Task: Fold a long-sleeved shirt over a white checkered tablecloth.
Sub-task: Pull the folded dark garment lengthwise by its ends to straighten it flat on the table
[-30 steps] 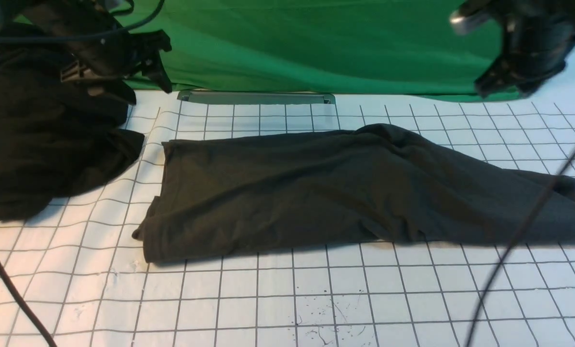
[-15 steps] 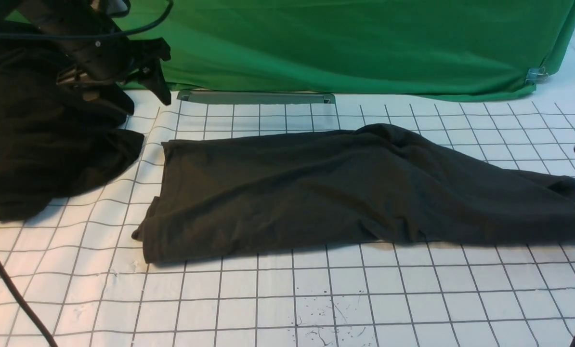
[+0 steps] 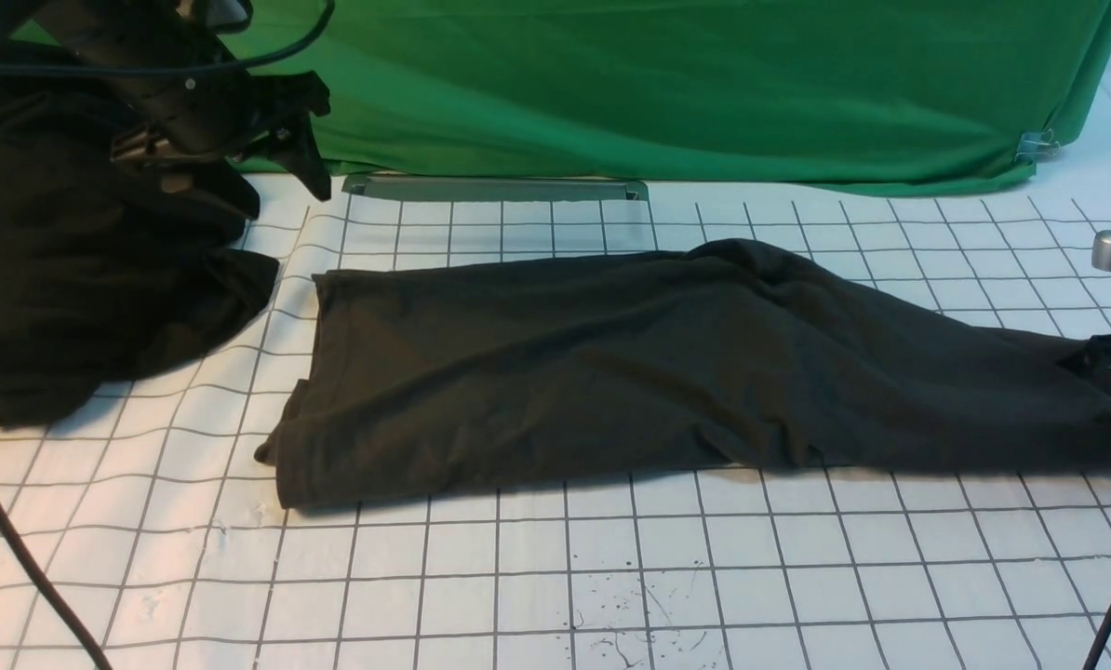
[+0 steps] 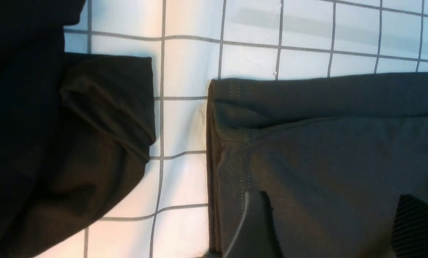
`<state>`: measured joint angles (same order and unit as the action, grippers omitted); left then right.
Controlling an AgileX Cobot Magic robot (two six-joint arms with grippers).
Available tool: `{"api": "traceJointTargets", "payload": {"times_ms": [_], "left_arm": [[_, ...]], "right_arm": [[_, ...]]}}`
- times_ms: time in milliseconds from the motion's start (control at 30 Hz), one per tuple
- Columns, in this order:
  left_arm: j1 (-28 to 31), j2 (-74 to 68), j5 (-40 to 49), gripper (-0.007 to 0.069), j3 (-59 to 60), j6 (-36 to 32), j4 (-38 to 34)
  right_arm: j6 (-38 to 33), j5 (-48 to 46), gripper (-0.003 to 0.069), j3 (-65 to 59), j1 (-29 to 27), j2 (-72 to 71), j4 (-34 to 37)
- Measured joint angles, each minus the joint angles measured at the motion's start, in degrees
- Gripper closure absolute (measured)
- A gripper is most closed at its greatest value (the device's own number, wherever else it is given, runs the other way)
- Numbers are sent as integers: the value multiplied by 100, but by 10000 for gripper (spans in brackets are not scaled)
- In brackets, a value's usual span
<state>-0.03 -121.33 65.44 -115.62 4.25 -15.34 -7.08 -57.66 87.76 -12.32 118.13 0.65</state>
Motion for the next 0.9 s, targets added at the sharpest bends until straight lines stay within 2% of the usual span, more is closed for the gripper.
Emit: {"api": "traceJointTargets", "payload": {"times_ms": [33, 100, 167, 367, 667, 767, 900], "left_arm": [[0, 0, 0, 160, 0, 0, 0], [0, 0, 0, 160, 0, 0, 0], [0, 0, 0, 160, 0, 0, 0], [0, 0, 0, 160, 0, 0, 0], [0, 0, -68, 160, 0, -126, 0], [0, 0, -86, 160, 0, -132, 0], [0, 0, -102, 160, 0, -132, 0]], "right_arm": [[-44, 2, 579, 0, 0, 0, 21], [-99, -29, 620, 0, 0, 0, 45], [-131, -93, 623, 0, 0, -7, 45], [-127, -118, 624, 0, 0, -489, -65], [-106, 647, 619, 123, 0, -784, -124], [-98, 1103, 605, 123, 0, -618, -126], [12, 1825, 522, 123, 0, -127, -148]]}}
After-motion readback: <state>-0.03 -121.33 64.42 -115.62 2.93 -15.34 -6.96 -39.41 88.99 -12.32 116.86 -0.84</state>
